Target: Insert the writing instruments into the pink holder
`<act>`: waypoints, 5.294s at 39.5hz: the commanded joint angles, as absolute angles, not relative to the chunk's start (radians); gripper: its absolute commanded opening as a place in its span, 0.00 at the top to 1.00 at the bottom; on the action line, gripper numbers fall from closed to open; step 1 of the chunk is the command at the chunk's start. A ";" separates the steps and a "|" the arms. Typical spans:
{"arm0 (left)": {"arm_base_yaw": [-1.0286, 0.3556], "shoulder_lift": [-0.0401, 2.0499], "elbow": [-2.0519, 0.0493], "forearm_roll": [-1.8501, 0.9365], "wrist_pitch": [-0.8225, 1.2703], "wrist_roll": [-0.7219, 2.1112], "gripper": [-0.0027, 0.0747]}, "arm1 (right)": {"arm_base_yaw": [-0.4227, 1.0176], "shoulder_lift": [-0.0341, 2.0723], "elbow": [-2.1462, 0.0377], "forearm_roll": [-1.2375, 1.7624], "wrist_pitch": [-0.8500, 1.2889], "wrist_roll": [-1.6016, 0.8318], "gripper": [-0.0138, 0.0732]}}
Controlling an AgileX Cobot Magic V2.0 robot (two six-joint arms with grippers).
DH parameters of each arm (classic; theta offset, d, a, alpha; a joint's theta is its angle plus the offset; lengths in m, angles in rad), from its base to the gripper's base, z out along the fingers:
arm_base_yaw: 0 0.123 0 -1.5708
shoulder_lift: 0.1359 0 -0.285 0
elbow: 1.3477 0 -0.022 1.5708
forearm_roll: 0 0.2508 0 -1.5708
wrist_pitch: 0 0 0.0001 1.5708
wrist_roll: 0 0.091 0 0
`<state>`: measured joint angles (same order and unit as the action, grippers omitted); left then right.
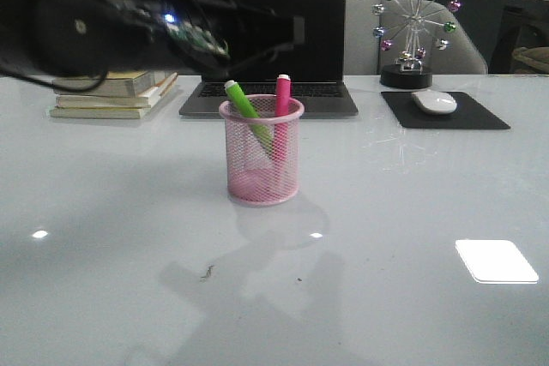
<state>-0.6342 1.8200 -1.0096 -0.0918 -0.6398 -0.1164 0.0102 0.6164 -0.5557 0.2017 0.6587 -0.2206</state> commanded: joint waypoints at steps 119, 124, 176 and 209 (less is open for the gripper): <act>-0.073 0.455 -0.598 -0.085 0.432 0.180 0.45 | 0.003 0.610 -0.582 0.204 0.619 -0.228 0.82; -0.073 0.455 -0.598 -0.085 0.432 0.180 0.45 | 0.003 0.576 -0.577 0.203 0.618 -0.228 0.82; -0.073 0.455 -0.598 -0.085 0.432 0.180 0.45 | 0.003 -0.029 0.032 0.106 0.045 -0.042 0.82; -0.073 0.455 -0.598 -0.085 0.432 0.180 0.45 | 0.003 -0.029 0.032 0.106 0.146 -0.043 0.82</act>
